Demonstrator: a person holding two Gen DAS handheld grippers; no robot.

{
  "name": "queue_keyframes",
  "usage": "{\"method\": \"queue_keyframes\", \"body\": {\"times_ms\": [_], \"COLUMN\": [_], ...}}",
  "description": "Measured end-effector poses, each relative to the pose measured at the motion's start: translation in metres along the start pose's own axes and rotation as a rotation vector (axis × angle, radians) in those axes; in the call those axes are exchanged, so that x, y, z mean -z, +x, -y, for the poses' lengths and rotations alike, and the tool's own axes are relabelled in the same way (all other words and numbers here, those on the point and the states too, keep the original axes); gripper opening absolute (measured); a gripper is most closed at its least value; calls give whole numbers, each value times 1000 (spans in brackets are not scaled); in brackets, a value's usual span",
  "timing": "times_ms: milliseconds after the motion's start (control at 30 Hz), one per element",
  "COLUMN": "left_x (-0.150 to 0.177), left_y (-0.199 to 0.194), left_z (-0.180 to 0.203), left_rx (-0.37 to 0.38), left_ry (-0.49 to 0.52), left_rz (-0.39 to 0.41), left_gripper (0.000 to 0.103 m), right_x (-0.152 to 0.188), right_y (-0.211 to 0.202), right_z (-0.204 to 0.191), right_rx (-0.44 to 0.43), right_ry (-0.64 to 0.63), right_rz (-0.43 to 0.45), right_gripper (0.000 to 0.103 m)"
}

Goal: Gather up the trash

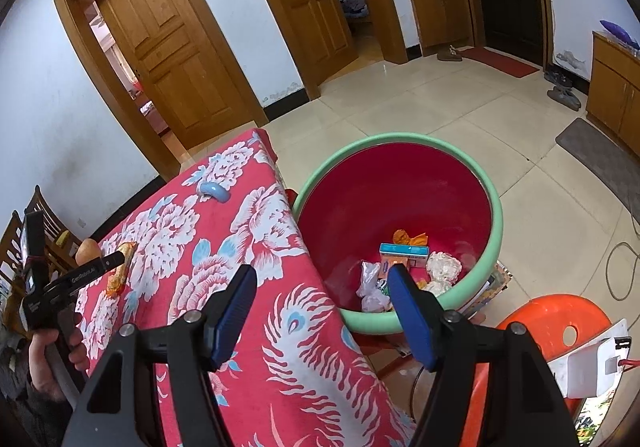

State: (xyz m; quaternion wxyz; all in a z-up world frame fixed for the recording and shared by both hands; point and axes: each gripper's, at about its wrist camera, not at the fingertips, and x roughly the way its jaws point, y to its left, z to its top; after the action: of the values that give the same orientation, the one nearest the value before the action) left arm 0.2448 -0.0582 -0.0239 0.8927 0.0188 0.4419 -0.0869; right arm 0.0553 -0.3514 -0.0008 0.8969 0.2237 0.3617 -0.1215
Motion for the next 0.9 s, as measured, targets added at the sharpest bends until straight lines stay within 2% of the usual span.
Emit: {"method": "queue_keyframes", "body": {"times_ms": [267, 433, 567, 633, 700, 900], "left_x": [4, 6, 6, 6, 6, 7], "left_y": [24, 37, 38, 38, 37, 36], "left_z": [-18, -27, -31, -32, -32, -33], "left_rx": [-77, -62, -52, -54, -47, -38], "left_ry": [-15, -52, -69, -70, -70, -69], "left_rz": [-17, -42, -27, -16, -7, -2], "left_gripper": [63, 63, 63, 58, 41, 39], "right_x": [0, 5, 6, 7, 7, 5], "right_y": [8, 14, 17, 19, 20, 16], "right_z": [-9, -18, -23, -24, -26, -33], "right_rx": [28, 30, 27, 28, 29, 34], "right_ry": [-10, -27, -40, -43, -44, -65], "right_rz": [-18, -32, -39, -42, -44, -33], "right_gripper": [71, 71, 71, 71, 71, 71]}}
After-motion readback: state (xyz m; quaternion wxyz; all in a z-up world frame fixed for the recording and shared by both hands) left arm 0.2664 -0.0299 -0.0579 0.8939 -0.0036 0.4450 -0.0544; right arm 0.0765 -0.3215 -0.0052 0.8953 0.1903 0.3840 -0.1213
